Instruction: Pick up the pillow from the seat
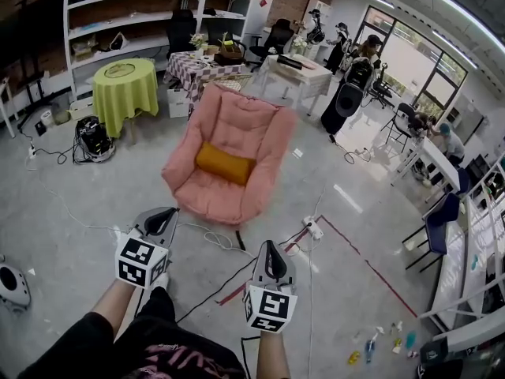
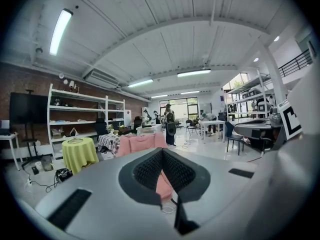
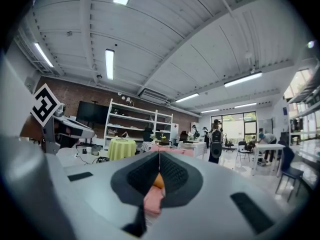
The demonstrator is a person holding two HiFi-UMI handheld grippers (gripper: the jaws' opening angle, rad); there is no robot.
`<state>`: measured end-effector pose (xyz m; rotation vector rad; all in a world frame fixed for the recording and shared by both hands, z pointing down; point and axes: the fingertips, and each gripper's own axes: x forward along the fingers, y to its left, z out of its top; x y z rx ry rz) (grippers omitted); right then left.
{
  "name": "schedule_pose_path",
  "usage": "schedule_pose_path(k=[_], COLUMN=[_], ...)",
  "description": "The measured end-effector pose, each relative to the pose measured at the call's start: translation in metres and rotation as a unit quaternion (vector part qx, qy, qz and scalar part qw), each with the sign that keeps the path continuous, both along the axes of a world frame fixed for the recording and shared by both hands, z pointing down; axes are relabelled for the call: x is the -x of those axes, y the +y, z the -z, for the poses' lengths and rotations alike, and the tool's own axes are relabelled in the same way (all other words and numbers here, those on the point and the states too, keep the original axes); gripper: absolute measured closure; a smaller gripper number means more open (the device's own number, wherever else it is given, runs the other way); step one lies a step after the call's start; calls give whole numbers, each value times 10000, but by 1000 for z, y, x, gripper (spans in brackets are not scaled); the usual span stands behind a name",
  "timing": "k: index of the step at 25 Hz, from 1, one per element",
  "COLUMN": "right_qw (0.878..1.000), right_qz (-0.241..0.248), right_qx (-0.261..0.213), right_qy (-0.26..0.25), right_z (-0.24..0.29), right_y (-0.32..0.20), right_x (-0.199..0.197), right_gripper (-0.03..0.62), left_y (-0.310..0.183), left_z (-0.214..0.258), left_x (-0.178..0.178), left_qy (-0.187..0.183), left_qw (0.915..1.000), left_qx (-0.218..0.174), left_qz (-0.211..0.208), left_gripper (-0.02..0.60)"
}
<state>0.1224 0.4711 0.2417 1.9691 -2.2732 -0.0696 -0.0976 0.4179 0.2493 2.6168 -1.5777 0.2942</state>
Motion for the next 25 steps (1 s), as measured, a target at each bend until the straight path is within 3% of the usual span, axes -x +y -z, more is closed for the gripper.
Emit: schedule_pose_path(k=[11, 25], right_qw=[9999, 10000], right_qz=[79, -32], right_qx=[-151, 55], right_qy=[25, -4], right_z=[-18, -30], right_y=[-33, -124], right_x=[5, 22], right_gripper=[574, 574], left_y=[-33, -127], left_z=[-23, -34], left_x=[9, 32], left_qy=[52, 79], left_qw=[9999, 9998], left_qx=[-50, 82], left_qz=[127, 161], left_gripper=[572, 572])
